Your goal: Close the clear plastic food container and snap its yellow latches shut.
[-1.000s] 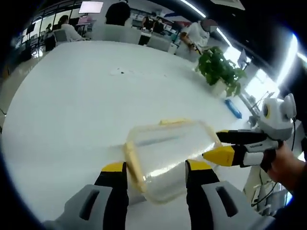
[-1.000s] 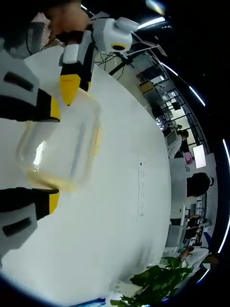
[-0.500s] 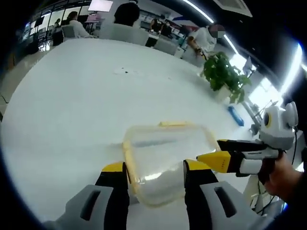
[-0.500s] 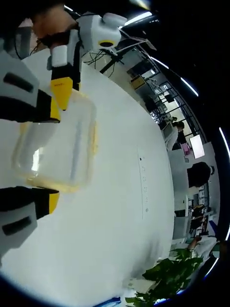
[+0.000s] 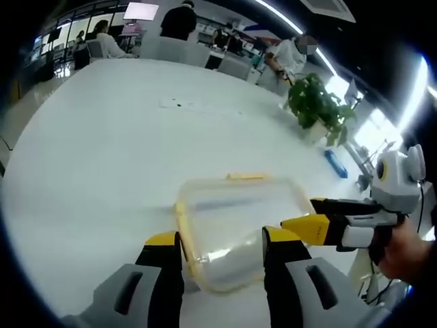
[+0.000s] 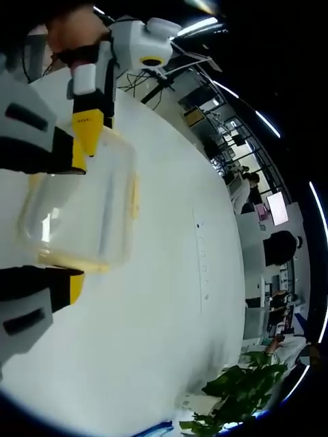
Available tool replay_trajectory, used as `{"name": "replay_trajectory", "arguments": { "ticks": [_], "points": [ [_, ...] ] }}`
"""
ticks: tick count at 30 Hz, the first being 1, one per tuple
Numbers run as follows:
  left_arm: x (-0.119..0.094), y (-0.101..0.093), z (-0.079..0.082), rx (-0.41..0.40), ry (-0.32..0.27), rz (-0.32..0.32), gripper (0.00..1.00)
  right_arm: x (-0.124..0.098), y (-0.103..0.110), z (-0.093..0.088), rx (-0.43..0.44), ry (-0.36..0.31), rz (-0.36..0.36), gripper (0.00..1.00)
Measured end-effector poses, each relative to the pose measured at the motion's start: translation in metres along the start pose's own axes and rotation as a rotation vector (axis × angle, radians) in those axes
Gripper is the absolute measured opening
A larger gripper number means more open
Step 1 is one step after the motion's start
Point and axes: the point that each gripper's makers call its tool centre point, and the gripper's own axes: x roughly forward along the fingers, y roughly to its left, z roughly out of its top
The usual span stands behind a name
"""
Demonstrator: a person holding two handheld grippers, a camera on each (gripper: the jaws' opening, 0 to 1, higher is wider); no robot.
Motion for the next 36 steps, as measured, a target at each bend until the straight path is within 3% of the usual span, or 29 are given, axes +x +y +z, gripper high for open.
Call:
{"name": "replay_trajectory", "arguments": {
  "ticks": [8, 15, 25, 27, 36],
  "points": [
    [-0.008, 0.004, -0.004, 0.016, -0.025, -0.010, 0.45, -0.002, 0.008, -0.006, 0.001, -0.016, -0.008, 0.53],
    [-0.018, 0.020, -0.004, 0.022, -0.028, -0.009, 0.45, 0.008, 0.027, -0.006, -0.007, -0.008, -0.004, 0.53],
    [-0.039, 0.076, 0.004, 0.004, -0.035, 0.029, 0.45, 0.042, 0.073, 0.004, -0.044, -0.019, 0.033, 0.53],
    [-0.043, 0.085, 0.006, 0.031, -0.027, 0.031, 0.45, 0.047, 0.083, 0.005, -0.050, -0.019, 0.038, 0.53],
    [-0.057, 0.122, 0.012, 0.012, -0.027, 0.054, 0.45, 0.073, 0.116, 0.015, -0.079, -0.016, 0.067, 0.53]
  ]
}}
